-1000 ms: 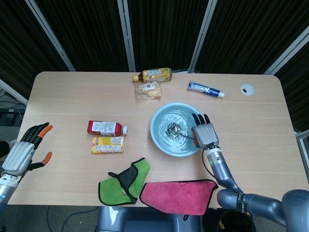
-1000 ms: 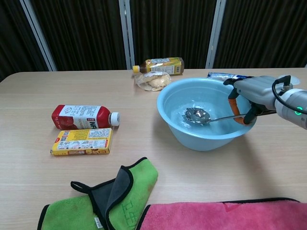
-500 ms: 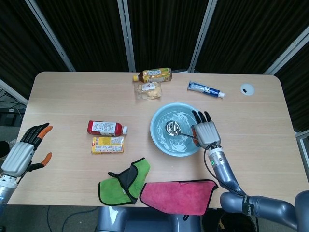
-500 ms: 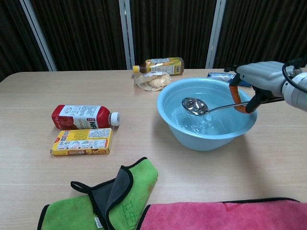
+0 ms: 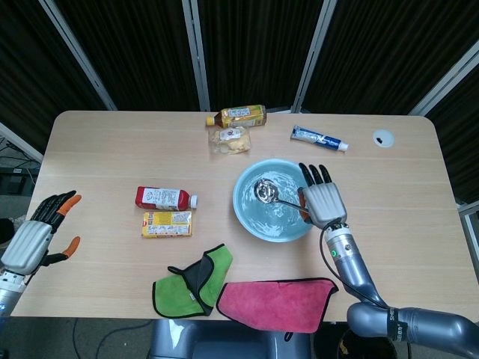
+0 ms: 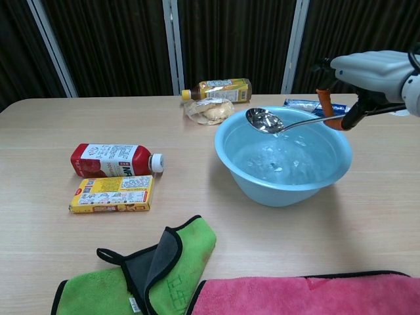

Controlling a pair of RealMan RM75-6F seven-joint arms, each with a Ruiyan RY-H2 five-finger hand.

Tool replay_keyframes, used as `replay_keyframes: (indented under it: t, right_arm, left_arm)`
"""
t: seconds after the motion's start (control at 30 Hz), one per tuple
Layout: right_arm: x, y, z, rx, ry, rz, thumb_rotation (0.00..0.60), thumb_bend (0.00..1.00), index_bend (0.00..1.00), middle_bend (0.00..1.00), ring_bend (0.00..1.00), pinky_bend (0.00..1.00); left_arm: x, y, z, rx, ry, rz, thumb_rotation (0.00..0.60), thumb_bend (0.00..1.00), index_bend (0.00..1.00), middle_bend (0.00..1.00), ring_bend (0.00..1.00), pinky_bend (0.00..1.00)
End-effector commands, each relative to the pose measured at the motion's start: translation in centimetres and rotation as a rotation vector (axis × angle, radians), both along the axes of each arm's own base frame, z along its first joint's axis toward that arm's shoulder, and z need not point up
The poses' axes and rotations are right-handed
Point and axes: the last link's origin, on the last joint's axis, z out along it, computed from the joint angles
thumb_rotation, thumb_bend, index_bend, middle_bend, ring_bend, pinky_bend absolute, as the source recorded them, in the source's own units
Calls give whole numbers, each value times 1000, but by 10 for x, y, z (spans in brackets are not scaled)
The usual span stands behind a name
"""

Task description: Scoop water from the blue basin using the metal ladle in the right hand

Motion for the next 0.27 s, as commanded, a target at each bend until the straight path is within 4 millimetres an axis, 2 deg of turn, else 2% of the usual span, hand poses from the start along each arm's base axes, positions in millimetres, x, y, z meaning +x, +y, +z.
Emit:
replay_keyframes:
  t: [0.03,0.27]
  right_arm:
    - [0,2,6,-12,7,-2,600,485,644,0,0,0]
    - [-3,0,8,-14,26,-13,600,484,644,0,0,0]
  left_arm:
    - [0,0,0,1,4,-3,600,437,0,0,0,0]
    - [-3,2,0,9,10,5,600,436,0,0,0,0]
